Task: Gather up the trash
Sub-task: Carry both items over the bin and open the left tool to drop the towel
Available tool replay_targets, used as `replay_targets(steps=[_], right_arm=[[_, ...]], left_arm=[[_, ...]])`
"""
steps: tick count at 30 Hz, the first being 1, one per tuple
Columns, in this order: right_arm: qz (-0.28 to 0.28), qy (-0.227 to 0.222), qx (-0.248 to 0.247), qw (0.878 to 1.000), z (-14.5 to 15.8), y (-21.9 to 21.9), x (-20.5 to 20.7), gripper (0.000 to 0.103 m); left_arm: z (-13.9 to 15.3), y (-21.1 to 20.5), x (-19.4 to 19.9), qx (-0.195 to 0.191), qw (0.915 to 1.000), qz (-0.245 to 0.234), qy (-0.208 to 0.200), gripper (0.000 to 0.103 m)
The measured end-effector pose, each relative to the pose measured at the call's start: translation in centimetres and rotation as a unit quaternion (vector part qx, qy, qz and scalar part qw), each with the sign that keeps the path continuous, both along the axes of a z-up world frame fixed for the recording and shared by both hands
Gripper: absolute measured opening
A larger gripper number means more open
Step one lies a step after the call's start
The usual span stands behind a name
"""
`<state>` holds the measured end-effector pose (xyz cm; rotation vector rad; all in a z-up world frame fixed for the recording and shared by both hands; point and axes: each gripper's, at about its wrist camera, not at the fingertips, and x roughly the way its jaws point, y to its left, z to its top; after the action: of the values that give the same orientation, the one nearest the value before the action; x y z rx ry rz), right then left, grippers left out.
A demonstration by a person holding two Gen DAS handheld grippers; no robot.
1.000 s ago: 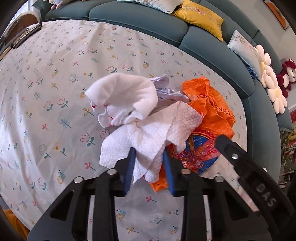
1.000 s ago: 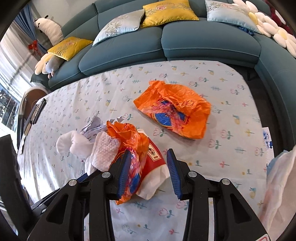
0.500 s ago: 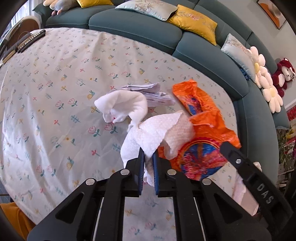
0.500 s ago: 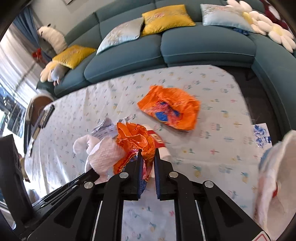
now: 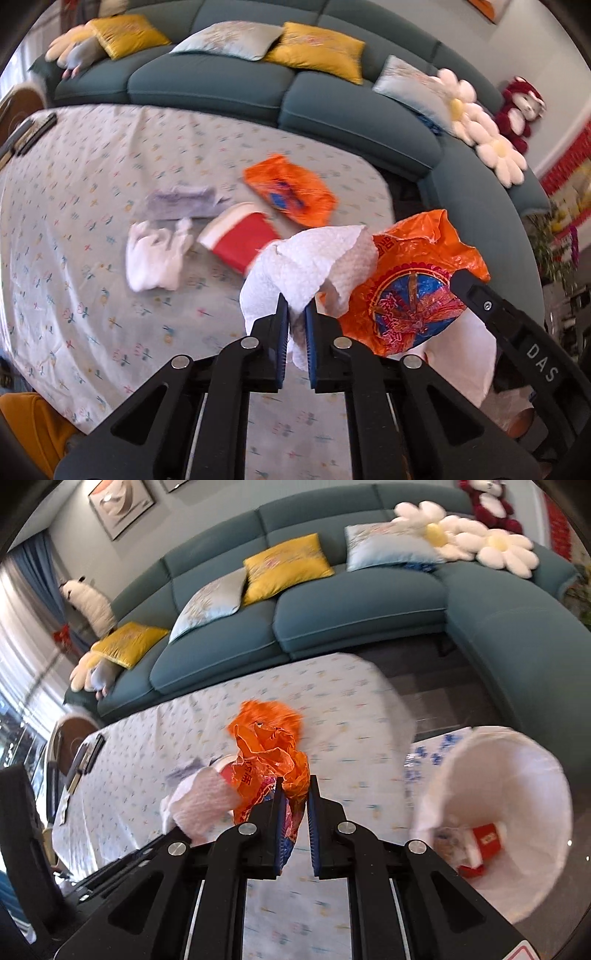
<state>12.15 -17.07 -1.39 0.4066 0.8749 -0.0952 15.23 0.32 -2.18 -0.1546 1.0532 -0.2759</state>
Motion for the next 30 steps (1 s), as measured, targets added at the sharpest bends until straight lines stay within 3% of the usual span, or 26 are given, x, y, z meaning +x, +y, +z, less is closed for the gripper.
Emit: replay_targets(steps=[8, 16, 30], right_arm=[[-0.069, -0.013, 0.002, 0.997, 1.1, -6.9, -5.8, 0.011], [-0.131, -0.023, -0.007, 0.991, 1.5, -12.6, -10.5, 0.011], [-0.218, -0.024, -0.003, 0.976, 0.3, -20.6, -15.3, 0.011]], left_arm=[[1.6, -6.0, -3.5, 0.012, 0.9979, -0.060, -0.019, 0.008], [2.1, -13.1, -6.8, 0.023, 0.9907, -0.131, -0.028, 0.008], [0.4, -21.4, -8.6, 0.035, 0.9767, -0.212, -0.011, 0.010]])
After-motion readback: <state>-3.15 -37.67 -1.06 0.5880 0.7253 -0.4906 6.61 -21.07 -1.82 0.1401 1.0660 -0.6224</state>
